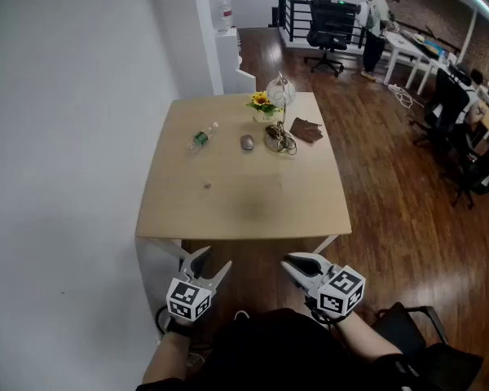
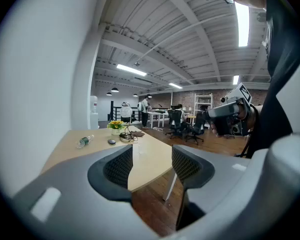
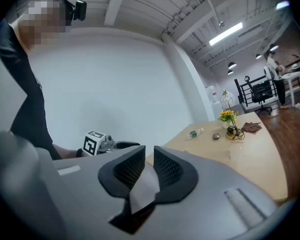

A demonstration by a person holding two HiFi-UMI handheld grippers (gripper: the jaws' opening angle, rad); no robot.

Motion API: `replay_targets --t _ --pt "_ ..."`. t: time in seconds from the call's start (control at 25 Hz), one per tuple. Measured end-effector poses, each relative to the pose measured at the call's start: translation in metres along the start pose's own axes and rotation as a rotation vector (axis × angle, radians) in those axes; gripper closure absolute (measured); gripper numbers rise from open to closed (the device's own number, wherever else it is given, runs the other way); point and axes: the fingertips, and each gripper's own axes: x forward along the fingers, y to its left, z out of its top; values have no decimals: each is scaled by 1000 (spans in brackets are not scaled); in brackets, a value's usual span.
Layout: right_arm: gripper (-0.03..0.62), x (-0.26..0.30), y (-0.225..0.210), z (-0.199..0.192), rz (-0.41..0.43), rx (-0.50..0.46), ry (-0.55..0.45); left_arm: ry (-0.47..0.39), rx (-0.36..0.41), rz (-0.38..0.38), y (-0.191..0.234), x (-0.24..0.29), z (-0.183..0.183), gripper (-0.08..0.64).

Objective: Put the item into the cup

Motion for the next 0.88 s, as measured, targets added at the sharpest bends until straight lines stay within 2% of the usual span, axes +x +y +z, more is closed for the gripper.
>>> replay_targets --t 0.16,0.48,0.68,0.88 --pt "557 2 -24 -10 -46 15 27 8 -16 11 11 16 -6 331" --pt "557 24 -51 -21 -40 46 73 66 -44 45 44 35 -25 331" --pt "558 61 -87 -9 -61 56 85 73 -69 29 85 68 -32 331" --pt "558 103 -131 12 -108 88 90 109 -74 -27 132 113 -36 331"
